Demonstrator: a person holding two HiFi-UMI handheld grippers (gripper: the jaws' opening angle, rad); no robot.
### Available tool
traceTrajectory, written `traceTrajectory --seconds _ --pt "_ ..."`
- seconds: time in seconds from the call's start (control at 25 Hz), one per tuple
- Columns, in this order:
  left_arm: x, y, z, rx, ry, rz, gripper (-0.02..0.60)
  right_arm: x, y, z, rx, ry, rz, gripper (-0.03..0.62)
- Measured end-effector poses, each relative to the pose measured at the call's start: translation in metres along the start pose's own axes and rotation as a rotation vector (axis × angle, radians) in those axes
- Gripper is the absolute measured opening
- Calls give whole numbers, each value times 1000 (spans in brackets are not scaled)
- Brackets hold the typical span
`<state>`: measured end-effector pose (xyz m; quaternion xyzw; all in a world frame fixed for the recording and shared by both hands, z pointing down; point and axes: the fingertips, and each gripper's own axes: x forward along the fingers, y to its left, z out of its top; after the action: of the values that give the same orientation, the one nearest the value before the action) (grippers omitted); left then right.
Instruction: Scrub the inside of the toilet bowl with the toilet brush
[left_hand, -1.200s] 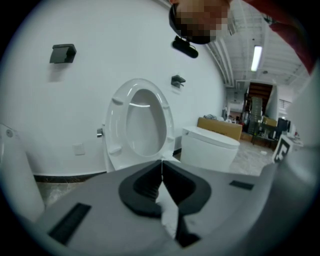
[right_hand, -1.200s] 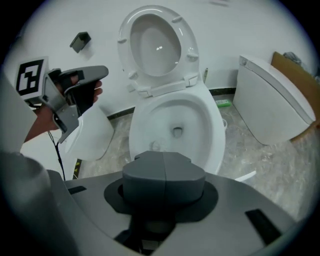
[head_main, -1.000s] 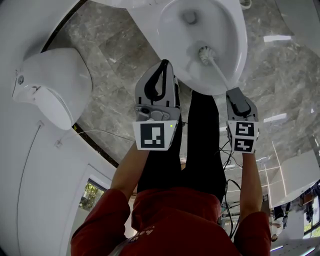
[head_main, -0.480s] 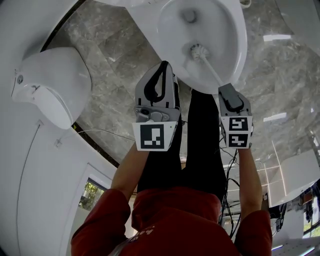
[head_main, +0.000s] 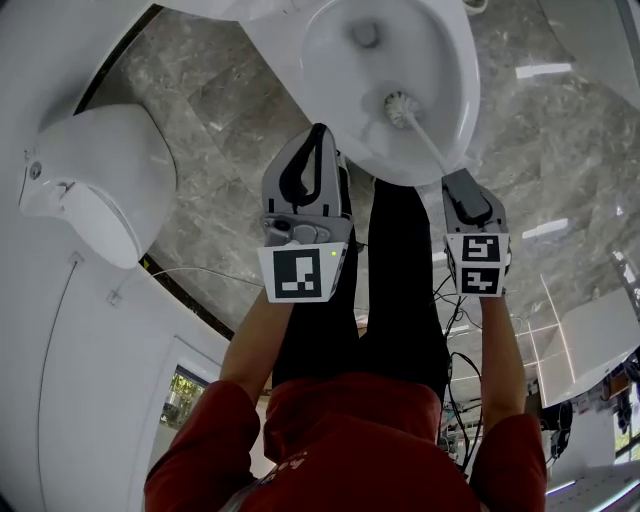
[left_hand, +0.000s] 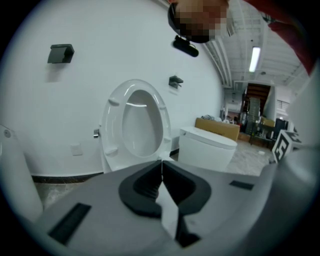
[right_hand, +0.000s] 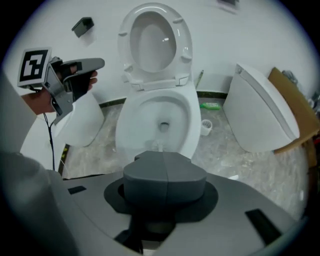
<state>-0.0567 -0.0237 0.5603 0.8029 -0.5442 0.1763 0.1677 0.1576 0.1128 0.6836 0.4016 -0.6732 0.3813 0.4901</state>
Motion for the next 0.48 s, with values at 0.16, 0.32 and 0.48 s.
traceTrajectory --seconds 0.16,0.32,0.48 --pt "-4 -1 10 17 -24 12 -2 -14 -36 12 -90 -22 -112 149" --pt "-20 -2 46 10 -34 21 -2 -39 -36 17 -41 -16 -125 149" --pt "-40 -2 107 1 -68 20 -2 -88 -13 39 19 -74 -73 149"
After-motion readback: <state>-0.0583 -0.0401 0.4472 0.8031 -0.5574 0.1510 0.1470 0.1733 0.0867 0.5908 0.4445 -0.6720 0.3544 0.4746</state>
